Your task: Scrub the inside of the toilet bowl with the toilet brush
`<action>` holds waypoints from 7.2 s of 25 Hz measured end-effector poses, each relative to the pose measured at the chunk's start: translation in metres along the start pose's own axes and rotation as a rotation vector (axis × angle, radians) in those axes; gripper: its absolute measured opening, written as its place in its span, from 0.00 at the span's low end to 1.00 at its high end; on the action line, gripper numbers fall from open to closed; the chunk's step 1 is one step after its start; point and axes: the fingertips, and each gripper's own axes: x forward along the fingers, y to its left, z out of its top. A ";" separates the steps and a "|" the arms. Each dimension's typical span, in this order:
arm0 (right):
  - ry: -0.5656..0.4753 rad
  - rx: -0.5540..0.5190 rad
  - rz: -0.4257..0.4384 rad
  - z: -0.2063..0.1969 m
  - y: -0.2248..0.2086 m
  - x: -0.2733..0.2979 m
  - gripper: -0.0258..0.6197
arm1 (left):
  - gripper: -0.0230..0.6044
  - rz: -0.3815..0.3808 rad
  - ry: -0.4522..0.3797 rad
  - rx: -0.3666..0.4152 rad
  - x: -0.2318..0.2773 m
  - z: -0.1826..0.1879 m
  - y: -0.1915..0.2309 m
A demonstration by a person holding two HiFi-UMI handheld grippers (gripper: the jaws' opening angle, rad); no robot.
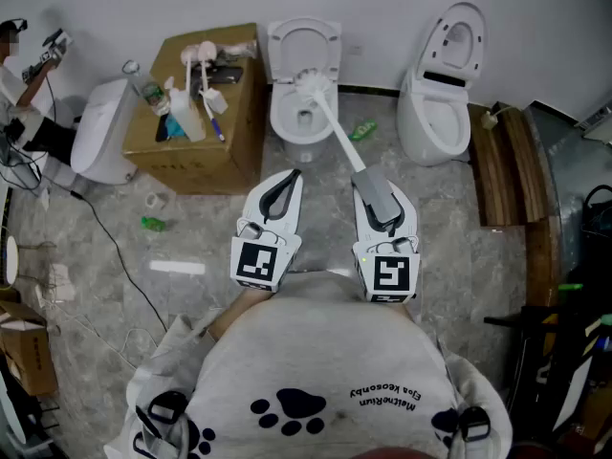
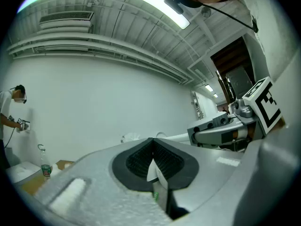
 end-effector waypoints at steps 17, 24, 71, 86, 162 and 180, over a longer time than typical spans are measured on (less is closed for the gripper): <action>0.020 0.057 0.039 -0.039 -0.020 -0.003 0.28 | 0.04 0.001 0.022 -0.014 0.003 -0.021 -0.006; 0.036 0.046 0.053 -0.046 -0.012 0.044 0.28 | 0.03 0.017 0.033 -0.052 0.024 -0.044 0.039; 0.130 -0.007 -0.075 -0.056 -0.007 0.340 0.28 | 0.03 -0.094 0.007 -0.154 0.202 -0.111 0.290; 0.174 0.051 0.050 -0.095 -0.077 0.435 0.28 | 0.03 -0.052 0.068 -0.122 0.317 -0.131 0.301; 0.608 0.183 0.252 -0.402 -0.122 0.638 0.28 | 0.03 -0.012 0.361 -0.248 0.505 -0.411 0.380; 0.678 0.183 0.270 -0.468 -0.109 0.627 0.28 | 0.03 -0.032 0.448 -0.306 0.496 -0.490 0.359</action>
